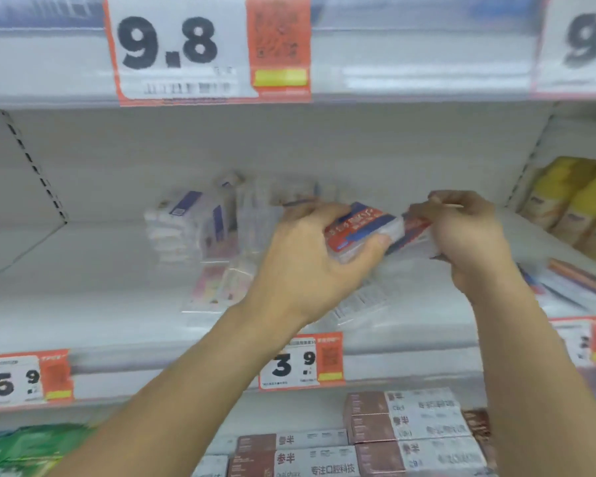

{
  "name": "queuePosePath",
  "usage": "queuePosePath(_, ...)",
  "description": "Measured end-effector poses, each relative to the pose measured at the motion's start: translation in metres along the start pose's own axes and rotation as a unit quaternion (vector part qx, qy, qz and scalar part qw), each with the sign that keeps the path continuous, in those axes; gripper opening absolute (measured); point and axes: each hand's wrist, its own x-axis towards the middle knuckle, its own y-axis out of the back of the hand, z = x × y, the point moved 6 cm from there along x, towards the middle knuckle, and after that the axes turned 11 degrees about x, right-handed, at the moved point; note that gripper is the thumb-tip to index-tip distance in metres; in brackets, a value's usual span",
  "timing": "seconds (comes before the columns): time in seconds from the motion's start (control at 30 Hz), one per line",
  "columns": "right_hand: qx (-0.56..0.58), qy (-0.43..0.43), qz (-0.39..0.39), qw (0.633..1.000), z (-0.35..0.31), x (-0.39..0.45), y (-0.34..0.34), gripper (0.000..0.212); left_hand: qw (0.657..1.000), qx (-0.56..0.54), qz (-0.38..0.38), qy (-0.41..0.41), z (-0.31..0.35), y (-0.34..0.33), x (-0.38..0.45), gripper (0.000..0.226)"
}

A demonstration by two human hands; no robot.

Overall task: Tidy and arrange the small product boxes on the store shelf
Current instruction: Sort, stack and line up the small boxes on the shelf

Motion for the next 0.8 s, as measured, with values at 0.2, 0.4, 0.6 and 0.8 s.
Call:
queuePosePath(0.2, -0.026, 0.011, 0.128, 0.991, -0.008, 0.032, 0.137, 0.028, 0.992, 0.002, -0.105, -0.065, 0.071, -0.121, 0.014, 0.038)
queuePosePath(0.4, -0.019, 0.030, 0.135, 0.990, -0.013, 0.040, 0.172, 0.044, 0.988, -0.028, -0.146, -0.041, 0.103, -0.195, 0.018, 0.053)
queuePosePath(0.6, -0.062, 0.074, 0.090, 0.991, -0.021, 0.035, 0.156, 0.010, 0.986, -0.076, -0.148, -0.013, 0.110, -0.202, 0.022, 0.074)
queuePosePath(0.8, -0.111, 0.085, 0.030, 0.990, -0.018, 0.026, 0.114, 0.008, 0.973, 0.045, -0.201, -0.106, 0.086, -0.170, 0.016, 0.066)
